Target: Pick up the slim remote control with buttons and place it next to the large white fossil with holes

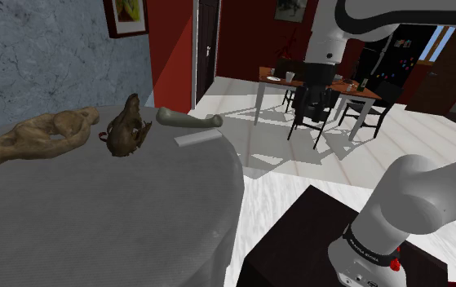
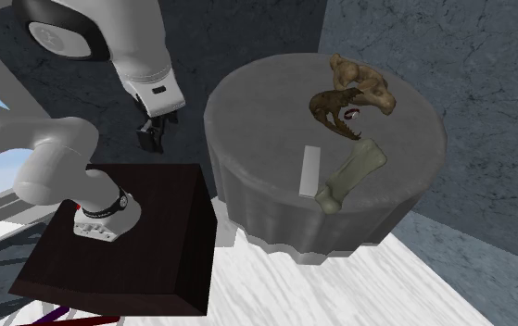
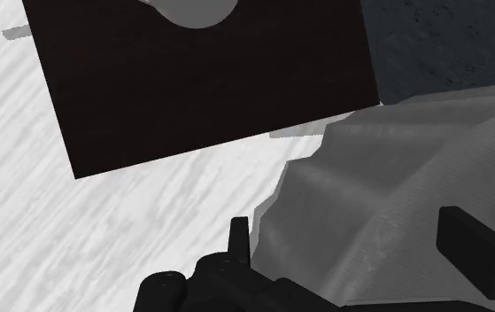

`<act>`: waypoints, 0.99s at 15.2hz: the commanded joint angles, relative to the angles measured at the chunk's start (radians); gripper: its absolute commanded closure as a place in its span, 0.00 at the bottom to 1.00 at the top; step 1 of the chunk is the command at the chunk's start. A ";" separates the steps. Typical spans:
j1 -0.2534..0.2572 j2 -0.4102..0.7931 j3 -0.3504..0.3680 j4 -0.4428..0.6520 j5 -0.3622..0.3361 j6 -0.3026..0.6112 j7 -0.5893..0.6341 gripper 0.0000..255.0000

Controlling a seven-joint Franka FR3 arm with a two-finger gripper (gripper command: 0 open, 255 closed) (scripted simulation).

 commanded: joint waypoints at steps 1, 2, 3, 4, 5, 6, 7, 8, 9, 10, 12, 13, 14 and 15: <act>0.000 0.000 0.000 0.000 0.000 0.000 0.000 0.00; 0.007 0.031 -0.014 0.004 -0.014 0.027 -0.043 0.00; 0.015 0.063 -0.027 0.010 -0.027 0.055 -0.086 0.00; 0.023 0.097 -0.040 0.017 -0.038 0.082 -0.128 0.00; 0.032 0.131 -0.052 0.026 -0.048 0.108 -0.169 0.00; 0.040 0.166 -0.064 0.037 -0.057 0.135 -0.210 0.00; 0.048 0.201 -0.075 0.049 -0.065 0.160 -0.251 0.00; 0.057 0.237 -0.085 0.063 -0.072 0.185 -0.291 0.00; 0.065 0.274 -0.095 0.077 -0.077 0.209 -0.331 0.00; 0.074 0.311 -0.104 0.094 -0.081 0.232 -0.370 0.00; 0.089 0.386 -0.120 0.130 -0.085 0.276 -0.448 0.00; 0.097 0.423 -0.126 0.150 -0.086 0.296 -0.487 0.00; 0.105 0.461 -0.132 0.171 -0.085 0.315 -0.525 0.00; 0.112 0.498 -0.137 0.194 -0.084 0.334 -0.563 0.00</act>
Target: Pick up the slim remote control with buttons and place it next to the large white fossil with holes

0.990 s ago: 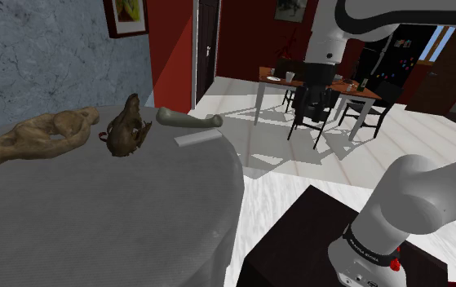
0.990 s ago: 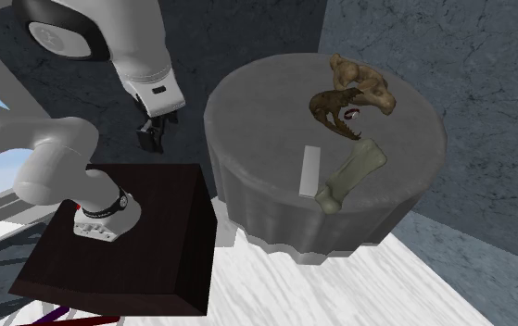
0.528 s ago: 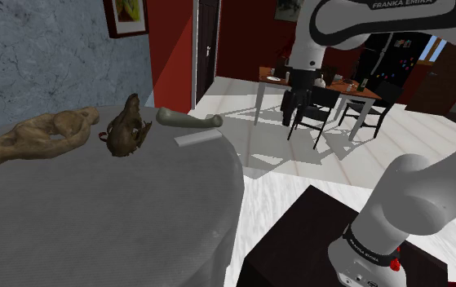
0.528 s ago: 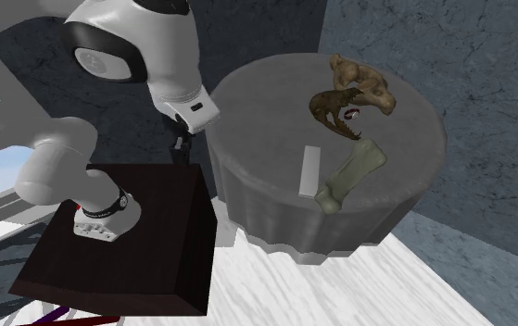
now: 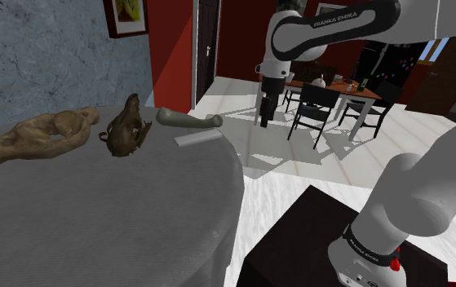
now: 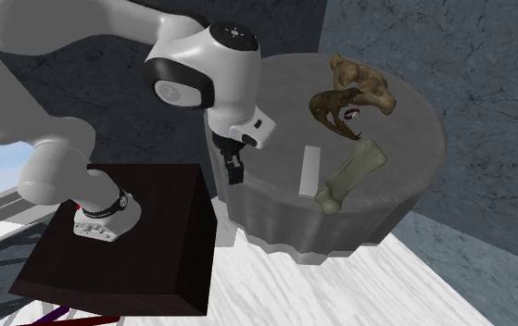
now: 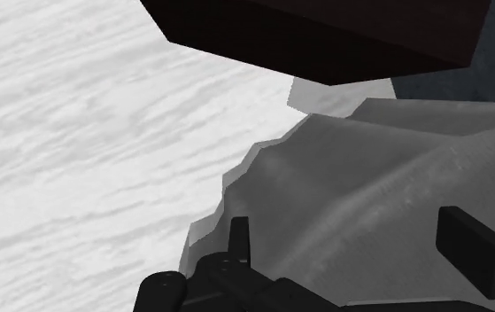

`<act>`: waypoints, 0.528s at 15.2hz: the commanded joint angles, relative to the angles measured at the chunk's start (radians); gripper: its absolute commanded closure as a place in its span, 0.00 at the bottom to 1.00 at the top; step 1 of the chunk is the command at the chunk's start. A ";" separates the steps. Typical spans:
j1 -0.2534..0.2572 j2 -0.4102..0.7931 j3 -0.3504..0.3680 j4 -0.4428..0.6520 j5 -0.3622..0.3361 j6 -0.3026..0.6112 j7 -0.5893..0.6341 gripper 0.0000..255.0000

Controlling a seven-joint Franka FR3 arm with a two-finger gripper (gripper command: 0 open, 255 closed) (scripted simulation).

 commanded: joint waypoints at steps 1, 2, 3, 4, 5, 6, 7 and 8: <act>0.013 0.073 -0.010 0.040 0.001 0.040 -0.081 0.00; 0.020 0.110 -0.013 0.064 0.004 0.056 -0.118 0.00; 0.025 0.147 -0.015 0.090 0.008 0.071 -0.155 0.00; 0.030 0.184 -0.015 0.116 0.012 0.085 -0.191 0.00; 0.035 0.221 -0.015 0.143 0.017 0.098 -0.227 0.00; 0.039 0.257 -0.013 0.171 0.021 0.110 -0.261 0.00; 0.042 0.293 -0.011 0.200 0.026 0.121 -0.295 0.00; 0.046 0.329 -0.008 0.229 0.031 0.131 -0.329 0.00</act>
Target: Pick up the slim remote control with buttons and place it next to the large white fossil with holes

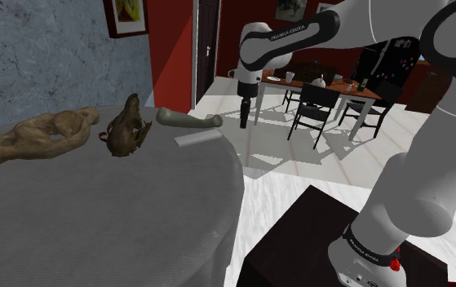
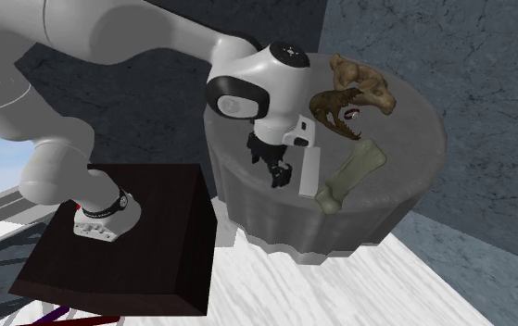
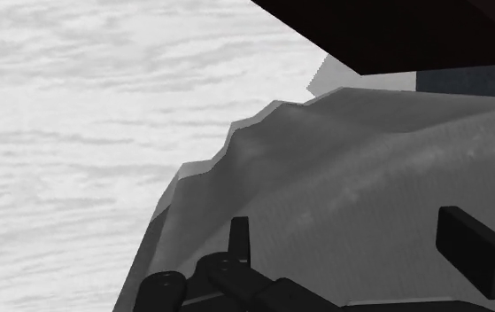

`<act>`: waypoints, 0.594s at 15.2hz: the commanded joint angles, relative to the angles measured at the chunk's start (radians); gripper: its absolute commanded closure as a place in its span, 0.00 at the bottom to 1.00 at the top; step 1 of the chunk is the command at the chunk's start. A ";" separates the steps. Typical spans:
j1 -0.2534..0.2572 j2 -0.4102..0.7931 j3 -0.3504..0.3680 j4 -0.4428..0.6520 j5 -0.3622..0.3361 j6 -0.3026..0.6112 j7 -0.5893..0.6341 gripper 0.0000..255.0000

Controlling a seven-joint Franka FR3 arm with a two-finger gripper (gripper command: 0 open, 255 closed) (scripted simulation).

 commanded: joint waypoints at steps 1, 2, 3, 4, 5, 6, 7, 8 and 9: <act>0.008 0.077 0.008 0.058 0.011 0.028 -0.069 0.00; 0.010 0.112 0.013 0.089 0.015 0.036 -0.100 0.00; 0.012 0.146 0.018 0.120 0.018 0.043 -0.131 0.00; 0.014 0.180 0.025 0.153 0.022 0.049 -0.161 0.00; 0.015 0.214 0.032 0.186 0.024 0.055 -0.190 0.00; 0.016 0.247 0.039 0.219 0.026 0.059 -0.218 0.00; 0.018 0.280 0.048 0.253 0.028 0.063 -0.246 0.00; 0.019 0.313 0.056 0.288 0.029 0.066 -0.272 0.00; 0.021 0.345 0.065 0.324 0.029 0.069 -0.298 0.00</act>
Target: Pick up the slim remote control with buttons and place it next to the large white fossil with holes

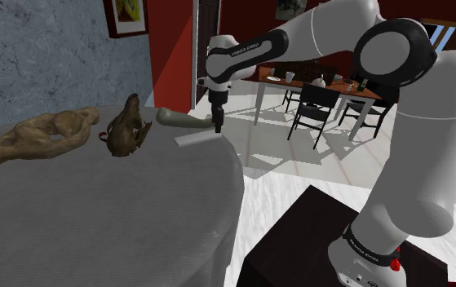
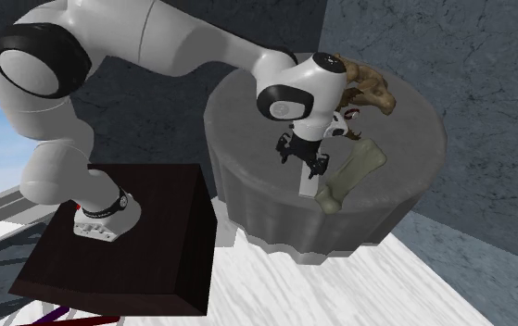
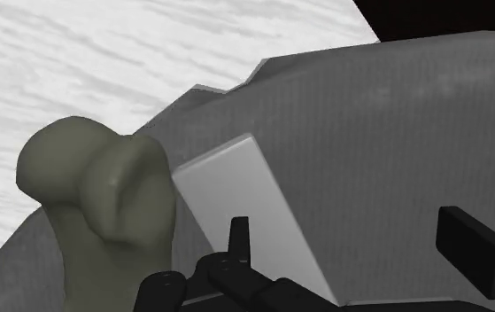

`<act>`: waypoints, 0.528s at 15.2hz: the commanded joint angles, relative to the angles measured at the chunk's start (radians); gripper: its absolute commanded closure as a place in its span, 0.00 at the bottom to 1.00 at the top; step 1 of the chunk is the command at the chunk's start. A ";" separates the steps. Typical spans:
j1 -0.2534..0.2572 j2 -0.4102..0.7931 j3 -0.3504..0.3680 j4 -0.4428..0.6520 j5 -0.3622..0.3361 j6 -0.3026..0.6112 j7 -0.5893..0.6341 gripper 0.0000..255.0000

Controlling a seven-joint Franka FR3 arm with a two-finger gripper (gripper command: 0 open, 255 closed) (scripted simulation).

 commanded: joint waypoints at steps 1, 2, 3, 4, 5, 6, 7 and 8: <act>0.001 0.067 0.016 0.080 0.000 -0.001 -0.058 0.00; 0.003 0.099 0.025 0.116 -0.001 0.001 -0.082 0.00; 0.005 0.131 0.034 0.153 -0.003 0.001 -0.106 0.00; 0.007 0.163 0.044 0.191 -0.006 0.001 -0.129 0.00; 0.011 0.194 0.053 0.230 -0.009 0.000 -0.152 0.00; 0.011 0.197 0.054 0.232 -0.009 0.000 -0.154 0.00; 0.011 0.201 0.054 0.225 -0.009 0.011 -0.154 0.00; 0.011 0.205 0.054 0.218 -0.008 0.022 -0.154 0.00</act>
